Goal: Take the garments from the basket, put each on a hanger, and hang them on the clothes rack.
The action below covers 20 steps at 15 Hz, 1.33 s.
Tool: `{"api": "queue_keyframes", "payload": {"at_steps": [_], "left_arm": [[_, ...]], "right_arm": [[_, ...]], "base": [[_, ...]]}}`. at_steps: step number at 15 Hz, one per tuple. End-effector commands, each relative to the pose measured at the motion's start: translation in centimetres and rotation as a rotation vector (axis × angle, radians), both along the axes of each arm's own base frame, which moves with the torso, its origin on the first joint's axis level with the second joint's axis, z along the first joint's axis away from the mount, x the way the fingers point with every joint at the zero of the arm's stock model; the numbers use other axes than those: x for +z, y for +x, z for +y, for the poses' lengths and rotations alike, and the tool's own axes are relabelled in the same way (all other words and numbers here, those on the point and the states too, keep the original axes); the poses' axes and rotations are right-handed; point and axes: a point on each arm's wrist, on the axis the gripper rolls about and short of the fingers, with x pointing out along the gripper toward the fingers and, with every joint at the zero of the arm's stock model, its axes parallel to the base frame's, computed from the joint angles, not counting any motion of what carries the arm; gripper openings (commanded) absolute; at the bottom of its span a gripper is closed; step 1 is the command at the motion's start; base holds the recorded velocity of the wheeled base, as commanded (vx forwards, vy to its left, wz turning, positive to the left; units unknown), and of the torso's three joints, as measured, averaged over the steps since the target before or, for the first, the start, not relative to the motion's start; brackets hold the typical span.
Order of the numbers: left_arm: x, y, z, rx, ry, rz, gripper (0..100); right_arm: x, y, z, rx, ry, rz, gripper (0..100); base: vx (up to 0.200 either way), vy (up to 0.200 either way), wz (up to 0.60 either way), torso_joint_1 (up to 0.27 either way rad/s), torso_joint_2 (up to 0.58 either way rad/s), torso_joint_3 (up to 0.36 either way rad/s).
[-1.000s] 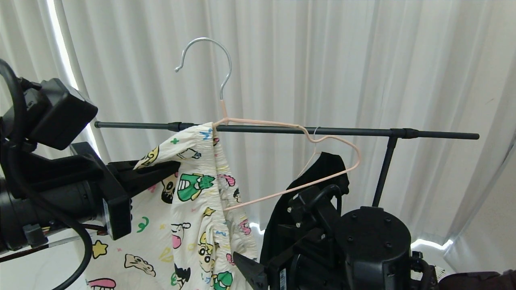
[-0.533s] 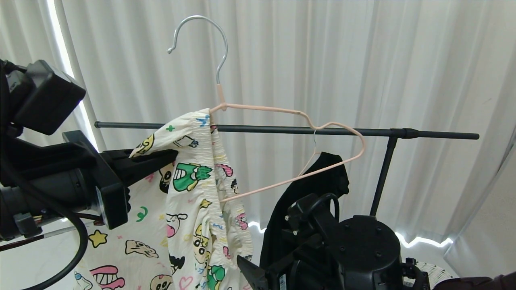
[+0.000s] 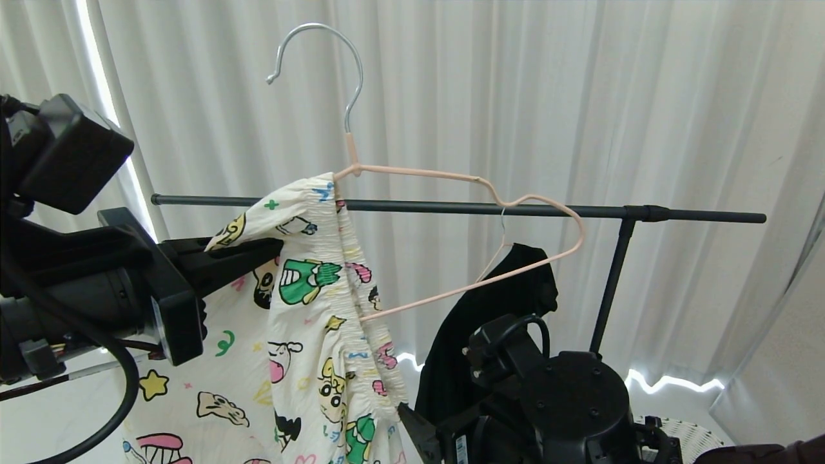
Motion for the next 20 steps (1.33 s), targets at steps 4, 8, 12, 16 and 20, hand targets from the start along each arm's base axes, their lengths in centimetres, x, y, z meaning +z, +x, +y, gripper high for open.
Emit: {"api": "queue_keyframes", "payload": {"at_steps": [4, 8, 12, 16, 20], "left_arm": [[-0.2, 0.1, 0.0, 0.000, 0.002, 0.007, 0], [-1.6, -0.3, 0.2, 0.005, 0.022, 0.043, 0], [-3.0, -1.1, 0.8, 0.016, 0.040, 0.073, 0], [-5.2, -1.7, 1.7, 0.046, 0.065, 0.090, 0], [-6.9, -2.0, 2.0, 0.044, 0.112, 0.066, 0]], "right_arm": [[0.0, 0.0, -0.1, -0.024, -0.012, -0.014, 0], [0.1, 1.2, -1.3, -0.097, -0.025, -0.030, 0], [0.6, 3.4, -3.7, -0.197, -0.040, -0.050, 0], [1.1, 4.3, -5.8, -0.255, -0.045, -0.066, 0], [1.1, 4.4, -7.3, -0.285, -0.060, -0.068, 0]], "base": [[0.000, 0.000, 0.00, 0.000, 0.00, 0.000], [0.000, 0.000, 0.00, 0.000, 0.00, 0.000], [0.000, 0.000, 0.00, 0.000, 0.00, 0.000], [0.000, 0.000, 0.00, 0.000, 0.00, 0.000], [0.000, 0.000, 0.00, 0.000, 0.00, 0.000]]}}
